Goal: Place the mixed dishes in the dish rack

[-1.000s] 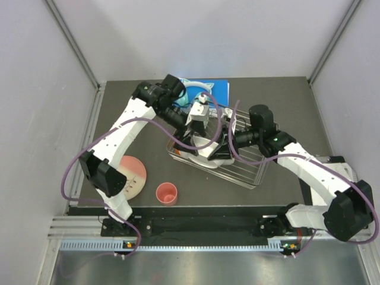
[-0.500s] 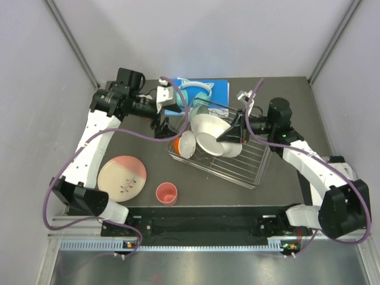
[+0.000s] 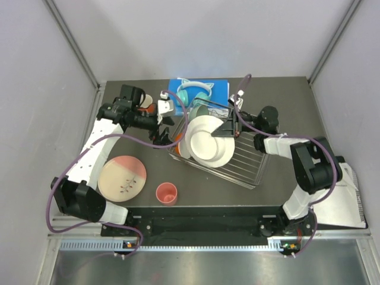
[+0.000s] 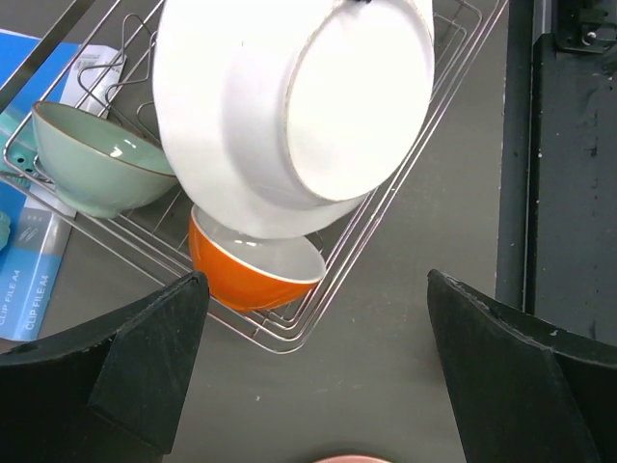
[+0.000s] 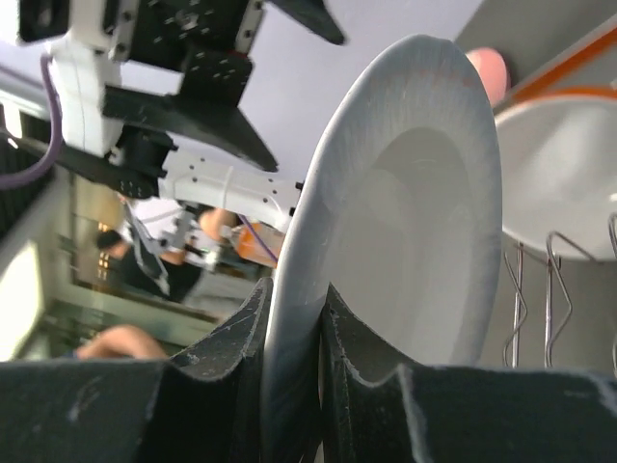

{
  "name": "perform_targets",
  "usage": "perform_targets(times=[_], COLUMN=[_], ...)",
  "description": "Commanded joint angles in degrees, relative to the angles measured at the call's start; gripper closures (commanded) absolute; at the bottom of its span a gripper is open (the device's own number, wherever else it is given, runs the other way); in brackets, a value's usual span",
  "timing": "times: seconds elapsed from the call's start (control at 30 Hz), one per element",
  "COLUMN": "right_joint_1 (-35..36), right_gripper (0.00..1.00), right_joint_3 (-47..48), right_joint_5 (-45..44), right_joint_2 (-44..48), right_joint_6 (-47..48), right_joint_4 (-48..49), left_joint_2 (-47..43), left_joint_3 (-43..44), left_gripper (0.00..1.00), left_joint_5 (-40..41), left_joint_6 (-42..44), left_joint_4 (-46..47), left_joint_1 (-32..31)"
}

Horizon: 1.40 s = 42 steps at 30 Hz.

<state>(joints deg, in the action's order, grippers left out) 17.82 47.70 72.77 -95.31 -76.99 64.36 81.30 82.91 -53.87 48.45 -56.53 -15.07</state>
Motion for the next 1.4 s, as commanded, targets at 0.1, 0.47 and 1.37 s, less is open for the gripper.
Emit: perform_targets(times=[0.1, 0.47, 1.37], right_joint_1=[-0.07, -1.03, -3.85], right_gripper=[1.0, 1.0, 1.0], right_joint_3=[3.1, 6.52, 12.33], right_joint_5=[-1.05, 2.63, 8.52], right_joint_2=[-1.46, 0.56, -7.08], right_joint_6=[-11.16, -11.52, -6.24], right_joint_4=[35.66, 35.57, 35.57], left_joint_2=[-0.26, 0.35, 0.09], left_joint_3=[-0.38, -1.62, -1.7], left_gripper=[0.01, 0.01, 0.02], left_joint_5=[-0.98, -1.77, -3.26], left_joint_6=[2.18, 3.76, 4.46], left_joint_4=[1.43, 0.9, -0.24], left_joint_1=[1.62, 1.8, 2.24])
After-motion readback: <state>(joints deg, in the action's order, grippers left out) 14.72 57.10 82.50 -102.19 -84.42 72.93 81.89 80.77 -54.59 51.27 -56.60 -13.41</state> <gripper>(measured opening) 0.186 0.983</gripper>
